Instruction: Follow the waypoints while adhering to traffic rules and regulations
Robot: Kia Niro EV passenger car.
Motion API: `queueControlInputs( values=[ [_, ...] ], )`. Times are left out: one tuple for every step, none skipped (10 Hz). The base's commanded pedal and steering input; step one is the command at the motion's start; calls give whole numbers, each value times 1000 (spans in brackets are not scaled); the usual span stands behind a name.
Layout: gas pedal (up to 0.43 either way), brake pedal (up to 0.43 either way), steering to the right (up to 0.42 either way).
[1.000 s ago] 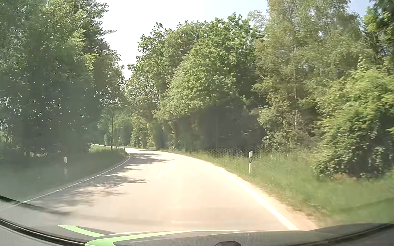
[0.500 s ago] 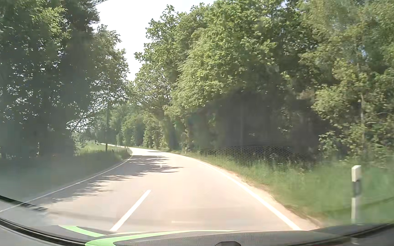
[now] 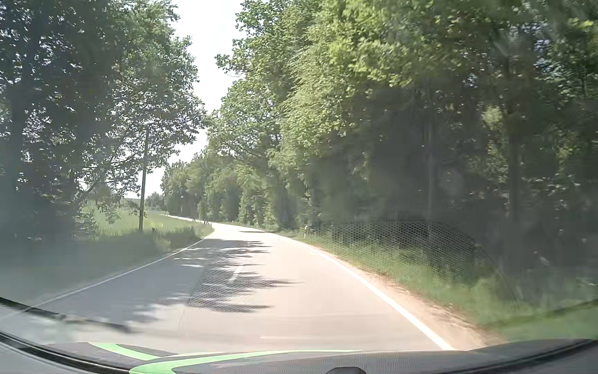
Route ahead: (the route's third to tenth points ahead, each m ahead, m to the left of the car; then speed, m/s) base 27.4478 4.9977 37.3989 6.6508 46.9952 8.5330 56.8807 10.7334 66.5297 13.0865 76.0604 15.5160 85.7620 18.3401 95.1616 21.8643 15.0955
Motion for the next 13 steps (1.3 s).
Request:
queueControlInputs(
  values=[
    [220,0,-45],
    [220,0,-45],
    [220,0,-42],
    [228,0,-40],
    [240,0,-39],
    [240,0,-36],
    [240,0,-33],
    [240,0,-32],
    [240,0,-31],
    [240,0,-31],
    [240,0,-29],
    [240,0,-26],
    [240,0,-20]
  ],
)
